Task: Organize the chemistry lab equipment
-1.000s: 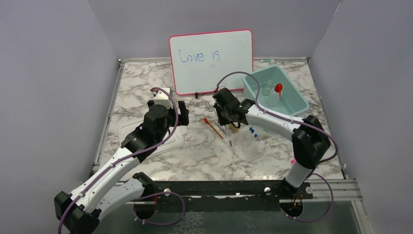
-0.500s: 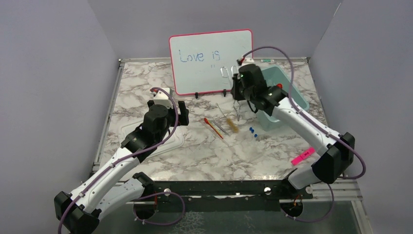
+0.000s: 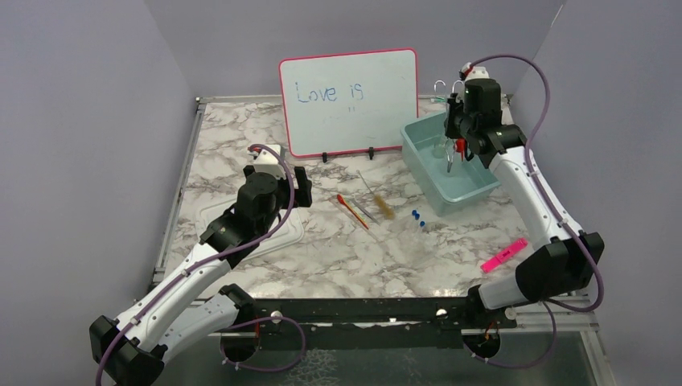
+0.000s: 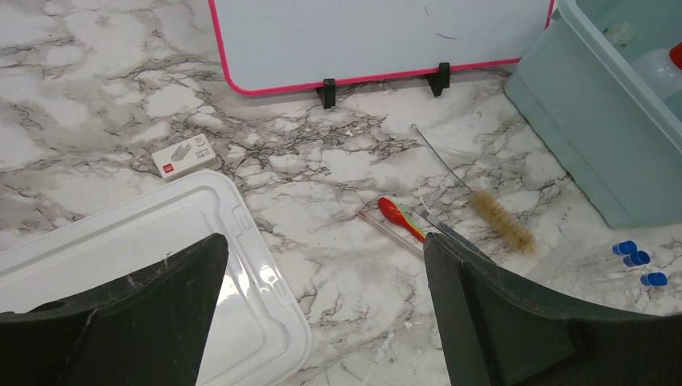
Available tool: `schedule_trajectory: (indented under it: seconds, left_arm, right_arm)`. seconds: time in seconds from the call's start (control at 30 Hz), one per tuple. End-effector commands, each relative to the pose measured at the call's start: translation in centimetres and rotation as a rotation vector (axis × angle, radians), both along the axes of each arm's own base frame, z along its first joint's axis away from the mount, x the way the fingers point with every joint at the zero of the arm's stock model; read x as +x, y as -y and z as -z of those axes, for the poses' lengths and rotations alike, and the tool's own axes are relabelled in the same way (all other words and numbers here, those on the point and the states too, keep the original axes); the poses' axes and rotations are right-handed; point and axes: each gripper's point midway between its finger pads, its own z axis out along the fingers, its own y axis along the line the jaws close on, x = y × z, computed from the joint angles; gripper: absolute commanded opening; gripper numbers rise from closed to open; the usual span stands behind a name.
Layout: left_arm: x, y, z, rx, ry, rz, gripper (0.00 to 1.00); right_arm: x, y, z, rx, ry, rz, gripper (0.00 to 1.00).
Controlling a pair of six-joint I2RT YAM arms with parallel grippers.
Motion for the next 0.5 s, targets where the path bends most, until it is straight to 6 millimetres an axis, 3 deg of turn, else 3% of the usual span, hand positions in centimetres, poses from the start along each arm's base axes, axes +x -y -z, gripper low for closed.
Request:
schedule_trajectory:
  seconds: [0.0,0.27,0.47]
  left_arm:
    - [0.3,0.1,-0.6,-0.010,0.024,0.003,0.94]
    - [0.3,0.1,-0.4,-0.005,0.019,0.006,0.94]
    - [0.3,0.0,-0.4,0.000,0.021,0.000,0.94]
  right_arm:
    - [0.5,0.0,2.1,-0.097,-0.062,-0.097,0.05]
    - [0.9,1.6,7.8,-0.231,-0.187,-0.175,0.05]
    - [0.7,0.8,11.0,-0.211,-0.240,-0.270,0.05]
